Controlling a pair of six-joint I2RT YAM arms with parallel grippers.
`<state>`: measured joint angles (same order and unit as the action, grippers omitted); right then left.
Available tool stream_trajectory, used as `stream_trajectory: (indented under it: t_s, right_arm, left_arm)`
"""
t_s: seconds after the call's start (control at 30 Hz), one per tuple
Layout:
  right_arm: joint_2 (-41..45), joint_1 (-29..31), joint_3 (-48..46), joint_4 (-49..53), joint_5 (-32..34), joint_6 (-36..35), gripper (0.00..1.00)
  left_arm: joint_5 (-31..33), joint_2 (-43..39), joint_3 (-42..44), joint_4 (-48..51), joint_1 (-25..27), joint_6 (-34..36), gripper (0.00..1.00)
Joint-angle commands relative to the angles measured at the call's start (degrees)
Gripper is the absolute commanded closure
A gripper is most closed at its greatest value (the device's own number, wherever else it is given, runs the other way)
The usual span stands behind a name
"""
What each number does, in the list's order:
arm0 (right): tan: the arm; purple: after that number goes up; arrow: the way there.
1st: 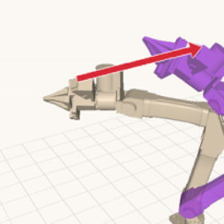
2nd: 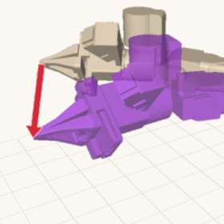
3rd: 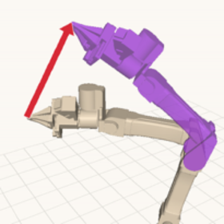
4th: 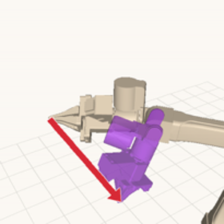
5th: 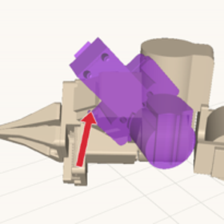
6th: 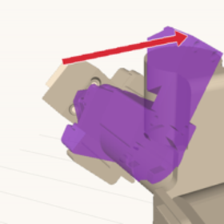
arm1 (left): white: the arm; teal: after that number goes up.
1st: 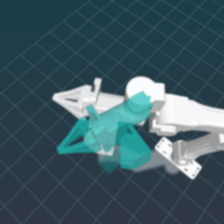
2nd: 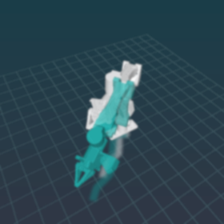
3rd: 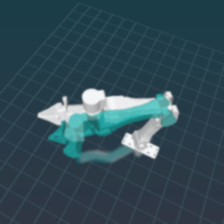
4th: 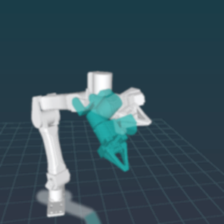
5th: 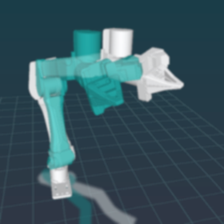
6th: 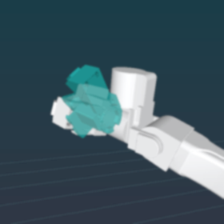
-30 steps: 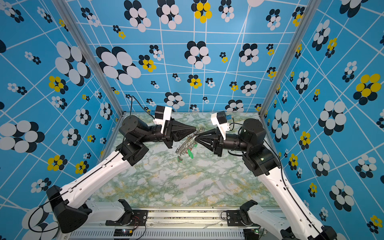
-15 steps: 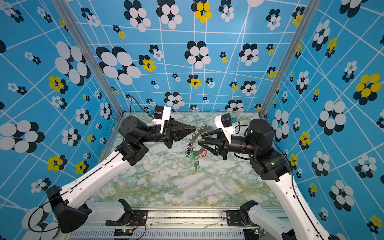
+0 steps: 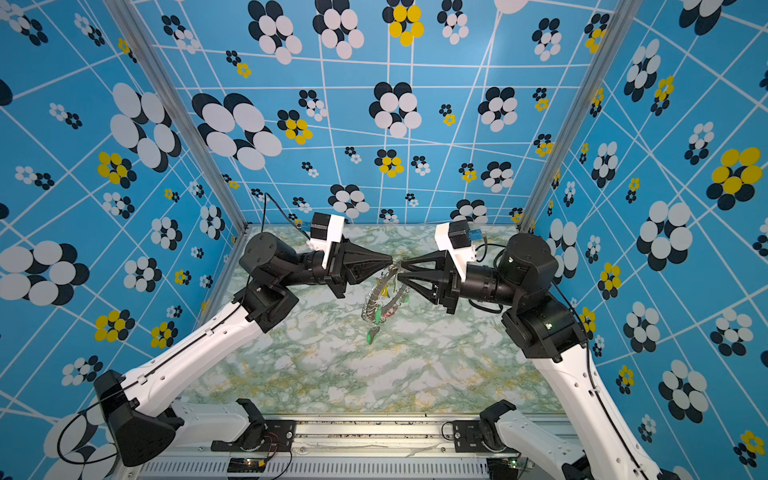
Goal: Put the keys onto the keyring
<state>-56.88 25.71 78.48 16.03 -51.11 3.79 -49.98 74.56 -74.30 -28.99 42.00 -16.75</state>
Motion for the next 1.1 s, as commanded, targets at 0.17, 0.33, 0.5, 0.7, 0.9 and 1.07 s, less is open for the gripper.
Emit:
stream_trajectory:
  t_s: [0.17, 0.33, 0.5, 0.7, 0.9, 1.07]
  right_arm:
    - [-1.9, -0.3, 0.2, -5.6, -1.2, 3.1, 0.79]
    - [-1.9, -0.3, -0.6, -7.2, -1.7, 4.4, 0.86]
    - [-2.4, -0.3, -1.1, -8.7, -3.1, 6.0, 0.87]
    - [-3.0, -0.3, -1.2, -9.0, -4.2, 6.6, 0.84]
    - [-3.0, -0.4, -1.4, -8.5, -4.3, 6.5, 0.87]
    - [-3.1, -0.4, -1.3, -6.9, -4.3, 5.6, 0.88]
  left_arm:
    - [-0.9, -1.3, 0.5, -4.8, -0.3, -0.9, 1.0]
    - [-1.0, -1.1, 0.4, -4.7, -0.3, -0.7, 1.0]
    - [-1.1, -0.6, 0.3, -4.9, -0.3, -0.8, 1.0]
    - [-1.1, -0.4, 0.0, -5.1, -0.3, -1.0, 1.0]
    - [-1.1, -0.2, -0.2, -5.4, -0.3, -1.0, 1.0]
    - [-1.1, -0.2, -0.3, -5.6, -0.3, -1.1, 1.0]
